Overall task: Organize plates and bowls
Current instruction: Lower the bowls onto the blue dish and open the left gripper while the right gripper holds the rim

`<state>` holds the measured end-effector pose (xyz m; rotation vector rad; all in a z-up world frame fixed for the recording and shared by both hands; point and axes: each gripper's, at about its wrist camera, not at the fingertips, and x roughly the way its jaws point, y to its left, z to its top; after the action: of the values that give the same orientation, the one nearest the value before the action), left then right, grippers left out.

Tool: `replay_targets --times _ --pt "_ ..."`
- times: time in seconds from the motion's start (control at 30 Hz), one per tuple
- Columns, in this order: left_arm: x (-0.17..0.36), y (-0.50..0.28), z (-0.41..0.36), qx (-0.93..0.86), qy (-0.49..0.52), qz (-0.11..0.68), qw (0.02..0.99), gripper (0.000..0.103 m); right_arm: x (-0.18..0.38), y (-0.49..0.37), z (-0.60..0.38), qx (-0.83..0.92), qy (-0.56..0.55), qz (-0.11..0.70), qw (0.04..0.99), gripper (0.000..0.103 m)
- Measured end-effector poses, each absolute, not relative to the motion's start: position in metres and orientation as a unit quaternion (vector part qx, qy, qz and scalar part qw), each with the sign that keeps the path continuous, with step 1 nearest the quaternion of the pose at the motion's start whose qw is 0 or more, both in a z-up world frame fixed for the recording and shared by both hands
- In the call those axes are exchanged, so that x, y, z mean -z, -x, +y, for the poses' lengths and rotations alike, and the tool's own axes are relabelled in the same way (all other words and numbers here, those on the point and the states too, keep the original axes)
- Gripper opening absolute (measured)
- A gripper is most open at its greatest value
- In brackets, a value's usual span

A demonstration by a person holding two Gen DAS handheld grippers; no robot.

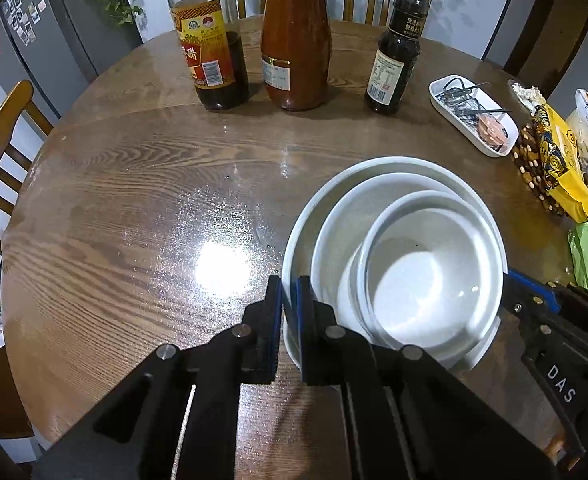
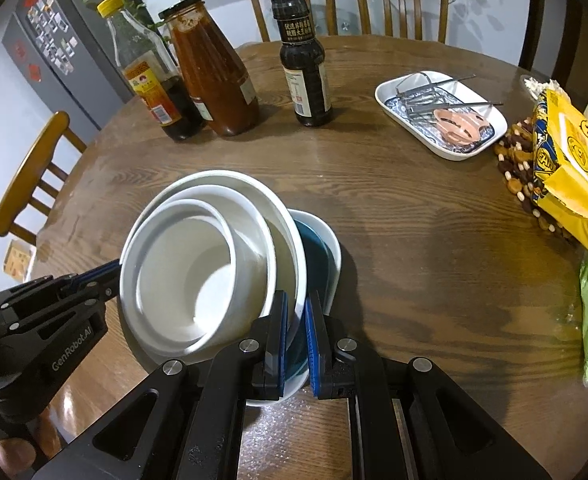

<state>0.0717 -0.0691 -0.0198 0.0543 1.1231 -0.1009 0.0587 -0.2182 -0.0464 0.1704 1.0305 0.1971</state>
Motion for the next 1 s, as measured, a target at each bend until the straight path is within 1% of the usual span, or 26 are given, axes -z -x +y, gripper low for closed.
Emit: replay_targets --times 0.37,0.43,0.77,0.87,1.0 --pt "0.0212 -0.0698 -0.0706 0.041 -0.03 0.528 0.848 0.005 0.0448 -0.0556 -0.2157 -0.083 -0.074 0.491 0.864 0.012" --pt "0.0213 -0.0701 -0.0699 0.038 -0.03 0.527 0.848 0.007 0.0448 -0.0555 -0.2152 -0.081 -0.072 0.491 0.864 0.012" --pt "0.0218 -0.0698 -0.0702 0.031 -0.035 0.525 0.85 0.01 0.0441 -0.0565 -0.2149 -0.074 -0.066 0.489 0.867 0.012" --pt "0.0223 -0.0704 -0.069 0.026 -0.035 0.526 0.85 0.014 0.0441 -0.0566 -0.2153 -0.074 -0.067 0.489 0.867 0.012" --pt "0.022 -0.0709 -0.0653 0.017 -0.037 0.524 0.851 0.027 0.0443 -0.0576 -0.2148 -0.072 -0.066 0.489 0.867 0.012"
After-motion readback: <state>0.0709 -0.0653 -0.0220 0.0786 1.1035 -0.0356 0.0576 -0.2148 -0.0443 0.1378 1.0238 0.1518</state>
